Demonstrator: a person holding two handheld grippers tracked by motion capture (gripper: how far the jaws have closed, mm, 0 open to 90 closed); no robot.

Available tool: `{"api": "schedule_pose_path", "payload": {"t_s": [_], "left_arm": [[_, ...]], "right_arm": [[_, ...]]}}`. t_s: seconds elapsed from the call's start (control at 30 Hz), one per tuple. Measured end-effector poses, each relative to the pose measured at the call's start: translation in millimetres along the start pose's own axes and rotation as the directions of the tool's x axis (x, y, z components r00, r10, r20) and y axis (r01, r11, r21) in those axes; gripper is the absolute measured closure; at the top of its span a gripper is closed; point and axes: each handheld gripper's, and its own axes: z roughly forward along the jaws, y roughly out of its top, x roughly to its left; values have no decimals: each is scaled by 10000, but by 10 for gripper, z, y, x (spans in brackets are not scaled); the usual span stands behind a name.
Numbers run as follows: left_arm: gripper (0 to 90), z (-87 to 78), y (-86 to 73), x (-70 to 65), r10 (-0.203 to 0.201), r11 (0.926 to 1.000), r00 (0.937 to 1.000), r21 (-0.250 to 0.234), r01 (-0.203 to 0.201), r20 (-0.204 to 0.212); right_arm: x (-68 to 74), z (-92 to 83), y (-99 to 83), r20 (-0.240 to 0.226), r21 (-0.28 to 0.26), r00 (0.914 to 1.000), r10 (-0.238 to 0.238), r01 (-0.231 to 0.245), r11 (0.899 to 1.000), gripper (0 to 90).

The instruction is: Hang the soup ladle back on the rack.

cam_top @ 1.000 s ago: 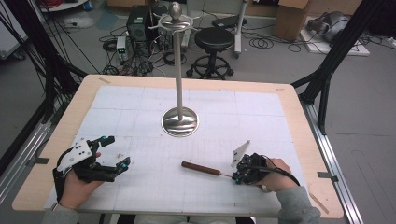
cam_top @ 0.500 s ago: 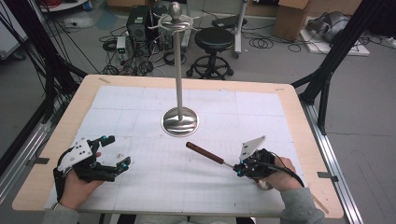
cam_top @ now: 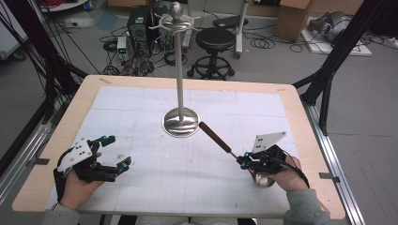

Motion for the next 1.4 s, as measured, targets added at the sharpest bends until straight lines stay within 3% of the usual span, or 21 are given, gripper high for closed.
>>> {"api": "schedule_pose_path", "payload": {"t_s": [0.33, 0.5, 0.9, 0.97, 1.17, 1.4], "left_arm": [[18, 2, 0, 0, 37, 10000, 10000, -7, -37, 15], [18, 0, 2, -6, 36, 10000, 10000, -37, -35, 4], [18, -3, 1, -14, 73, 10000, 10000, 19, -73, 16], [18, -4, 1, -16, 81, 10000, 10000, 36, -81, 36], [18, -5, 1, -18, 91, 9999, 10000, 43, -91, 29], [18, 2, -2, -21, 46, 9999, 10000, 106, -46, 26]], "right_arm": [[-7, -113, 2, 234, -804, 9996, 130, -111, 9967, 848], [-23, -179, 10, 76, -1658, 9995, 307, -291, 9857, 848], [-86, -203, -15, -272, -2521, 9975, 652, -699, 9652, 847], [-96, -213, -12, -224, -2801, 9965, 809, -840, 9563, 847], [-113, -273, -27, -198, -3874, 9947, 1006, -1004, 9164, 847], [-117, -317, -51, 634, -4511, 9854, 1578, -1127, 8853, 847]]}}
